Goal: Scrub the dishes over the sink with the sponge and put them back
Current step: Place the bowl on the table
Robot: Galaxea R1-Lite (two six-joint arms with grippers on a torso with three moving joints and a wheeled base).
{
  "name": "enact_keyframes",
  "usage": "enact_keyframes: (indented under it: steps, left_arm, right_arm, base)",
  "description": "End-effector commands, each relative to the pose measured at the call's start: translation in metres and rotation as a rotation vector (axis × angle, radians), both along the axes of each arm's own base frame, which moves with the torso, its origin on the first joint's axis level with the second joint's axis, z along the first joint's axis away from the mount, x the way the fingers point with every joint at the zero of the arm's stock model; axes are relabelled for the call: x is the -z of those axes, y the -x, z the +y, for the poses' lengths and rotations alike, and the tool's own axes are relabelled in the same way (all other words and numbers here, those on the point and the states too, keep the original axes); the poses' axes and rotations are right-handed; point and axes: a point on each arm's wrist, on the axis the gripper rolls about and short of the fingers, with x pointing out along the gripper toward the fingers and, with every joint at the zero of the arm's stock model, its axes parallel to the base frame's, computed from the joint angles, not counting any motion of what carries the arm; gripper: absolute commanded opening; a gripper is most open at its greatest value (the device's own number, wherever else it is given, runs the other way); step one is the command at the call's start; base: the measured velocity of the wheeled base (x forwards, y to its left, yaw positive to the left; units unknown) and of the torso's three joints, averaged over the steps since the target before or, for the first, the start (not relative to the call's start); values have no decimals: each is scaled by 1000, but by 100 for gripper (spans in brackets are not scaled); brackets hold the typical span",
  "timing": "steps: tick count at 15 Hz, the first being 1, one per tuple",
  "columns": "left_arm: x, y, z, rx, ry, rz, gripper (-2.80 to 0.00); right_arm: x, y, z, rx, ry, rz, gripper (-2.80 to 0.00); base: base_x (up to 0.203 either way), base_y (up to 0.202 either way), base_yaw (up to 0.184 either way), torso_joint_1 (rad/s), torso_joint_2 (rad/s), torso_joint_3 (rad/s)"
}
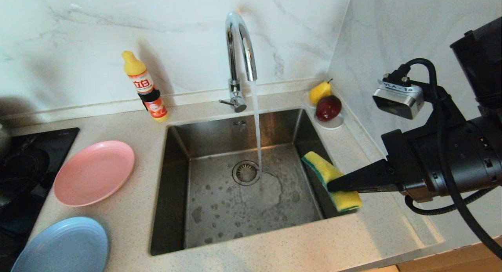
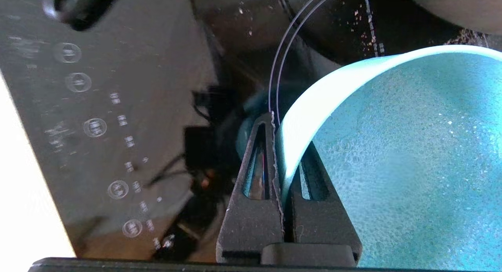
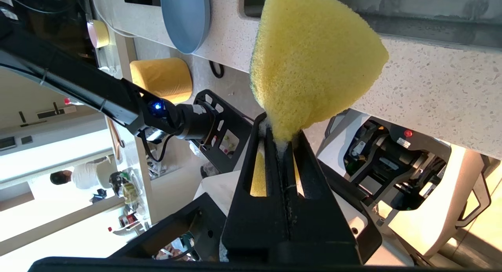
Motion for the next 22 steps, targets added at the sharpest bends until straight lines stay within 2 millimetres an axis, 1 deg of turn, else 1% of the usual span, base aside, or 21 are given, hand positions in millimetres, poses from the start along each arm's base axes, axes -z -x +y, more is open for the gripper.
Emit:
enact_keyframes:
  steps: [1,3,6,11,12,16,17,18,19,22]
  left_arm:
    - [15,0,12,-8,33,5,-280]
    - [24,0,21,-20,51,15,-280]
    - [34,0,26,-26,66,26,-280]
    - [32,-1,27,-24,62,26,-280]
    - [33,-1,28,-25,65,28,0]
    - [24,0,28,-26,44,8,0]
    - [15,2,27,-30,28,-4,0]
    - [1,6,23,-28,8,-22,0]
    - [-17,10,15,-10,-11,-53,0]
    - [-78,28,-17,75,-68,-161,0]
  right_arm:
    - [1,0,0,-1,1,7,-280]
    - [0,0,0,-1,-1,5,-280]
    - [1,-1,1,-1,2,8,-280]
    - [2,1,0,-1,4,11,-280]
    - [2,1,-1,-1,5,12,-280]
    - [4,1,0,-1,8,16,-280]
    - [3,1,-1,-1,7,15,-280]
    - [3,1,-1,-1,6,13,-280]
    - [3,1,-1,-2,6,12,-280]
    - [2,2,-1,-3,5,12,-280]
  base:
    - [0,0,0,0,0,0]
    - [0,0,0,0,0,0]
    - [0,0,0,0,0,0]
    - [0,0,0,0,0,0]
    - [0,0,0,0,0,0]
    - [0,0,0,0,0,0]
    - [0,0,0,0,0,0]
    - [0,0,0,0,0,0]
    - [0,0,0,0,0,0]
    - [0,0,0,0,0,0]
